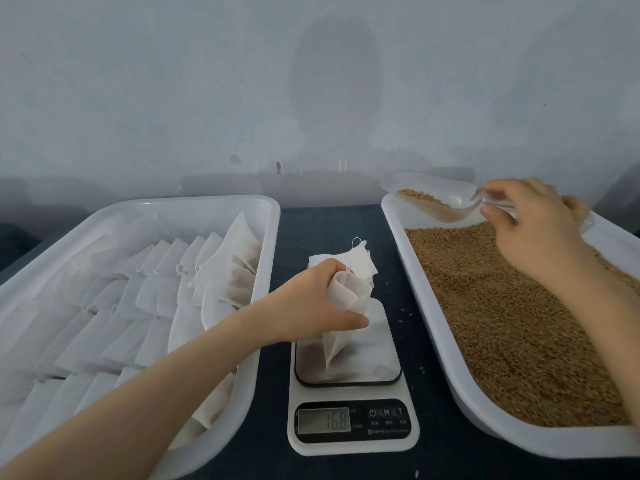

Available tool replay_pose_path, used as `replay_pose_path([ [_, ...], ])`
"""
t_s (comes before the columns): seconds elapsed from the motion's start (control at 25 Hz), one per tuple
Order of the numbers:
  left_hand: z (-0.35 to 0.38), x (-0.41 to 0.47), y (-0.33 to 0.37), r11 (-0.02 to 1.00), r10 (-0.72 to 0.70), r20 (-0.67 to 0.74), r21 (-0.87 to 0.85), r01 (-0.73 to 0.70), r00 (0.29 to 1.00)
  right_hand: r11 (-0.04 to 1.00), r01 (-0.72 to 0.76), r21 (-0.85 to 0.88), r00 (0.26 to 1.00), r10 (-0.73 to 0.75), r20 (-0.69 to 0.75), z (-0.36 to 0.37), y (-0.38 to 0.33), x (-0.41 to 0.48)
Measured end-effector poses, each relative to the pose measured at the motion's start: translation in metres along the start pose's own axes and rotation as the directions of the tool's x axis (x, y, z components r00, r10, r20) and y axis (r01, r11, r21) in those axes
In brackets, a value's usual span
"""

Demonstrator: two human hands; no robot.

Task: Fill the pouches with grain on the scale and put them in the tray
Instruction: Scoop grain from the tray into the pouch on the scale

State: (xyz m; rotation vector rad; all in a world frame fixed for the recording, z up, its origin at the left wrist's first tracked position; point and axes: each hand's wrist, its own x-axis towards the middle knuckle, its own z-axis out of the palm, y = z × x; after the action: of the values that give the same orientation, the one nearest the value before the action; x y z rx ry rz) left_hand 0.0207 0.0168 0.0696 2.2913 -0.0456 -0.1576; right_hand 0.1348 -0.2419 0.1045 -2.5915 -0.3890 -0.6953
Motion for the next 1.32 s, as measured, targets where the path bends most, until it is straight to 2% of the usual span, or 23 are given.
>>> replay_pose_path([
  [0.16, 0.0, 0.0, -0.001, 1.0, -0.001, 0.002, -0.008, 0.001, 1.0, 0.986, 0.115, 0.117, 0.992, -0.12, 0.041, -0.002, -0.003, -0.001],
  [0.4, 0.0, 0.0, -0.001, 1.0, 0.001, 0.001, 0.003, -0.001, 1.0, 0.943, 0.307, 0.132, 0.938, -0.323, 0.123, -0.006, -0.007, -0.005],
  [0.72, -0.001, 0.0, -0.001, 0.997, 0.015, -0.027, -0.07, -0.017, 1.0, 0.872, 0.489, -0.036, 0.872, -0.488, 0.024, -0.007, -0.012, -0.01],
  [0.96, 0.001, 0.001, 0.001, 0.995, 0.03, -0.065, -0.097, -0.036, 0.997, 0.76, 0.622, -0.19, 0.764, -0.642, -0.066, -0.009, -0.029, -0.011],
  [1.32, 0.0, 0.001, 0.001, 0.993, 0.039, -0.079, -0.109, -0.048, 0.996, 0.712, 0.661, -0.235, 0.709, -0.696, -0.116, -0.006, -0.032, -0.01],
])
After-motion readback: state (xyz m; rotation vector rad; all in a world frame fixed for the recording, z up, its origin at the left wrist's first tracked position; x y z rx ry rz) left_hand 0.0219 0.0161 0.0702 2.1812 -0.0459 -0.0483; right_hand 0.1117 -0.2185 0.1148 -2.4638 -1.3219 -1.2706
